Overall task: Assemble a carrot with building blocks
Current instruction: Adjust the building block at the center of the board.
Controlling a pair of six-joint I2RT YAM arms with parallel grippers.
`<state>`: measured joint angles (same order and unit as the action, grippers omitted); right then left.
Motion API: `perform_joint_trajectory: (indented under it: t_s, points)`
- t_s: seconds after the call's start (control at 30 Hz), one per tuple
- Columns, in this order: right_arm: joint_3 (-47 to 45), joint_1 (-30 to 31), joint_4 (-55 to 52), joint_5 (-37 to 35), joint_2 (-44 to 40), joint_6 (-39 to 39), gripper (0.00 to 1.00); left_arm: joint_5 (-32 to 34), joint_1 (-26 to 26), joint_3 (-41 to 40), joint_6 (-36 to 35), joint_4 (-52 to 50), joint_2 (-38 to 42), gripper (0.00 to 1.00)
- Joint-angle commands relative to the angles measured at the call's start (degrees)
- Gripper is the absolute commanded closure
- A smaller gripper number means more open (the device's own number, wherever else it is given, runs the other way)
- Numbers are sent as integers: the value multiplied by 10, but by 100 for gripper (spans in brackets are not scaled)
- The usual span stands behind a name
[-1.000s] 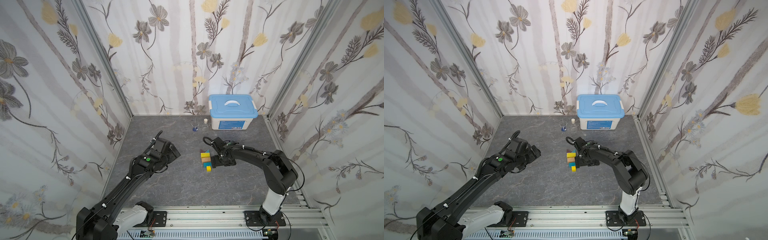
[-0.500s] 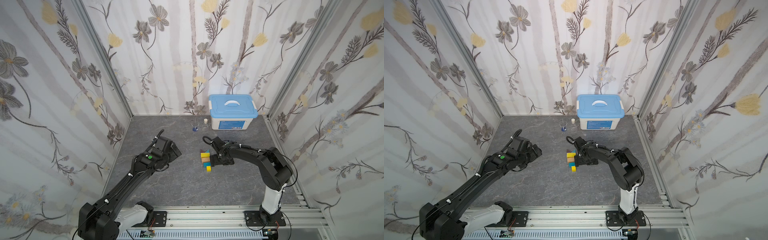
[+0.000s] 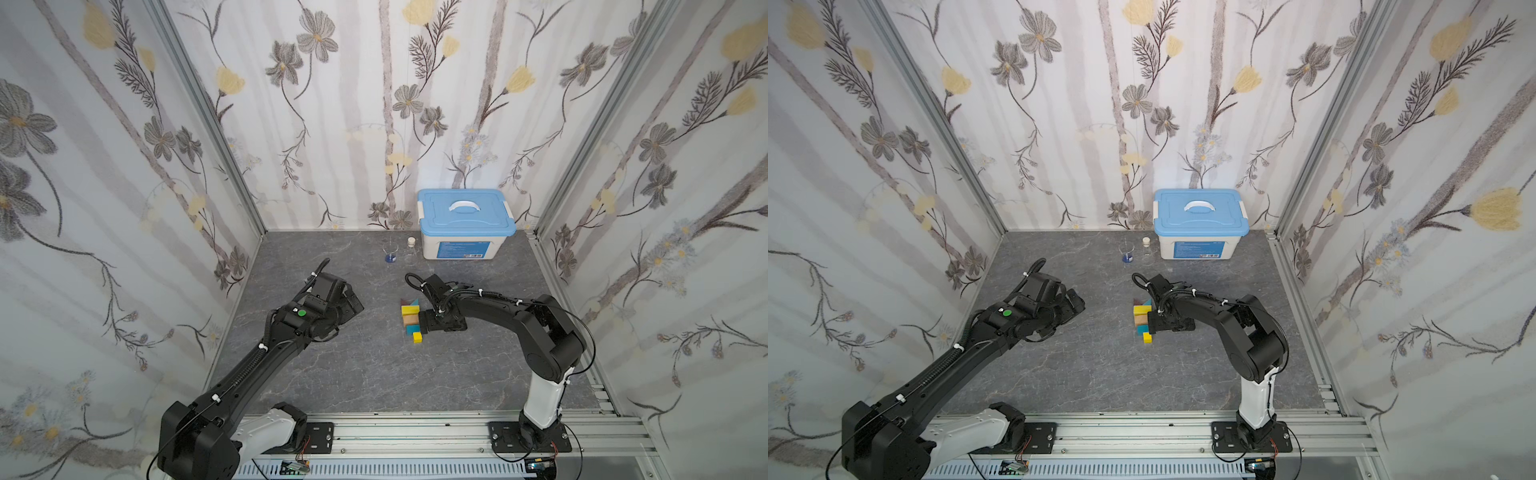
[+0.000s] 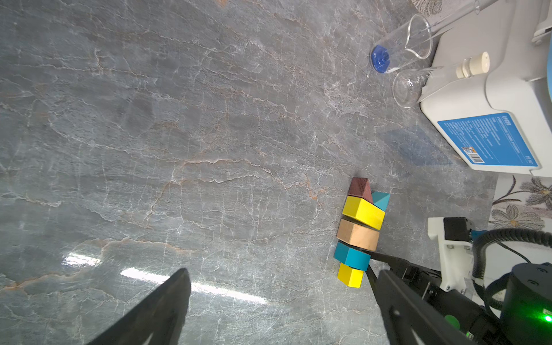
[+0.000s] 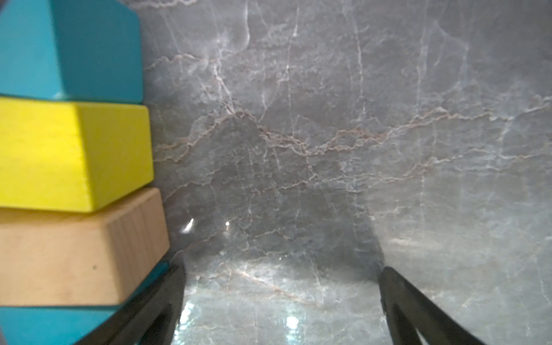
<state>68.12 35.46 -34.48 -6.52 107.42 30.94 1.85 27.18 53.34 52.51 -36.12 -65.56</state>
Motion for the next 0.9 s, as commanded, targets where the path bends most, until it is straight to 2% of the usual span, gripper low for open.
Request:
perform_joint_trajectory:
  t_s: [0.0, 0.2, 0.5, 0.87]
  points:
    - [-2, 2, -8, 2, 0, 9, 0, 3, 0, 0, -1, 9, 1, 0]
    - [-5, 2, -8, -11, -1, 10, 0, 3, 0, -1, -1, 7, 4, 0]
    - [-61, 7, -9, -8, -55, 27, 0, -3, 0, -4, -2, 13, 5, 0]
    - [-33, 31, -9, 8, -28, 31, 0, -1, 0, 3, -8, 7, 3, 0]
